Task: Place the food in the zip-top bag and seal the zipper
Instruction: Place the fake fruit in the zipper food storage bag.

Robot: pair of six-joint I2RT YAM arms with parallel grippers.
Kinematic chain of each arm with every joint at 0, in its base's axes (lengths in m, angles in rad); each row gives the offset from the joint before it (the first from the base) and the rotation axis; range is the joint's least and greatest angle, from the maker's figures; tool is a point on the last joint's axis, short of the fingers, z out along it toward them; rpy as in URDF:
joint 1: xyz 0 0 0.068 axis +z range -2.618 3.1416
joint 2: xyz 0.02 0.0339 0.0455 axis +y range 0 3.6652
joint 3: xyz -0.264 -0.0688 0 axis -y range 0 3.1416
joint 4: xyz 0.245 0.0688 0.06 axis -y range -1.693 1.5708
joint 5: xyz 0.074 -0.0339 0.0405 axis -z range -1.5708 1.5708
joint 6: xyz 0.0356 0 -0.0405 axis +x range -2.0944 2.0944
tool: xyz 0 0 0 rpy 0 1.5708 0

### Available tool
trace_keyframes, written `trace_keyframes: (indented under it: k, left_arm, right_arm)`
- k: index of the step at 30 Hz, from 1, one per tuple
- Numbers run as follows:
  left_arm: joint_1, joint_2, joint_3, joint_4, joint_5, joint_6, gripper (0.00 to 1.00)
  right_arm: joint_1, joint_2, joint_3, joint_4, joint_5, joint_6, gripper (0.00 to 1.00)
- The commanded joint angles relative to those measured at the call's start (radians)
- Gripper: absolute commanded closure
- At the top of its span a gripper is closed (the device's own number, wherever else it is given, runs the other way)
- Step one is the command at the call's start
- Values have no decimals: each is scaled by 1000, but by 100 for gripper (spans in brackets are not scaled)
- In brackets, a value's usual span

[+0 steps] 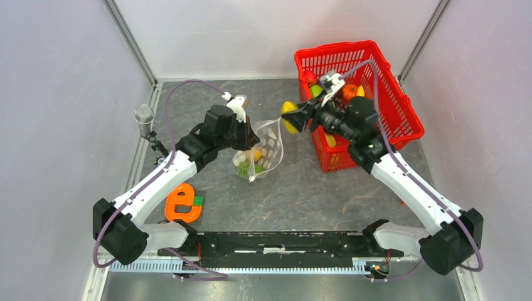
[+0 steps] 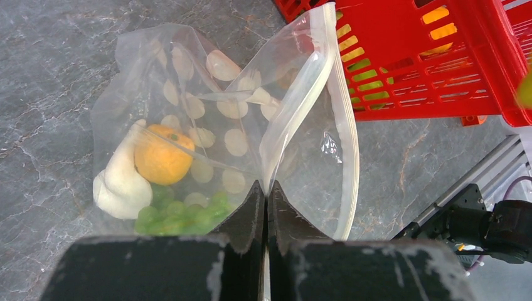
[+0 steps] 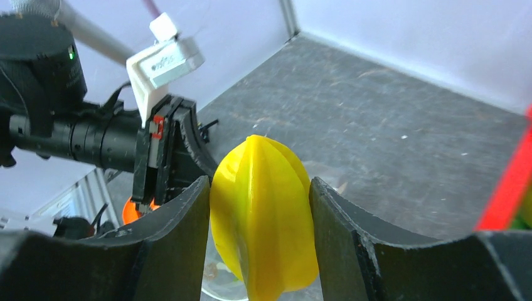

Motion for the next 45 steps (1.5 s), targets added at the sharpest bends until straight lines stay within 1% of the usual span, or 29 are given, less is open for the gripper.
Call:
trace_keyframes:
  k: [1, 6, 9, 10, 13, 17, 19, 21, 26, 30, 32, 33, 38, 41, 43, 45]
  left_arm:
    - [4, -6, 19, 48, 20, -34, 98]
    - [11, 12, 33, 40, 8, -65, 98]
    - [22, 25, 39, 45, 21, -85, 98]
    - [24, 26, 39, 48, 23, -90, 98]
    - [32, 26, 35, 53, 17, -98, 98]
    - [42, 27, 33, 53, 13, -104, 98]
    - [48, 32, 36, 61, 28, -110, 98]
    - [52, 33, 37, 67, 38, -115, 98]
    - [65, 30, 48, 59, 32, -112, 98]
    - [76, 31, 55, 55, 30, -112, 98]
    - [80, 31, 55, 52, 27, -112, 98]
    - [82, 31, 53, 52, 27, -111, 98]
    - [85, 30, 46, 54, 23, -113, 98]
    - [85, 30, 42, 55, 20, -112, 98]
    - [85, 29, 40, 57, 24, -110, 98]
    - [86, 24, 38, 57, 29, -108, 98]
  right_arm:
    - [79, 68, 0, 77, 25, -31, 67]
    - [167, 144, -64, 160, 115, -7, 65]
    - [212, 159, -109, 227, 199, 3, 64]
    - [226, 158, -129, 241, 249, 6, 64]
    - [255, 150, -202, 337, 324, 24, 62]
    - [272, 146, -280, 478, 338, 28, 59]
    - [277, 164, -283, 502, 342, 20, 57]
    - [278, 189, -265, 491, 353, 16, 53]
    - [278, 235, -197, 466, 340, -27, 38]
    - [278, 275, -113, 381, 304, -55, 29]
    - [278, 272, -110, 374, 293, -63, 21]
    - [278, 267, -114, 379, 282, -70, 18]
    - [278, 209, -110, 343, 282, -80, 16]
    - [277, 159, -96, 295, 317, -115, 16]
    - [275, 117, -93, 255, 377, -148, 15]
    - [271, 75, -78, 187, 521, -164, 14]
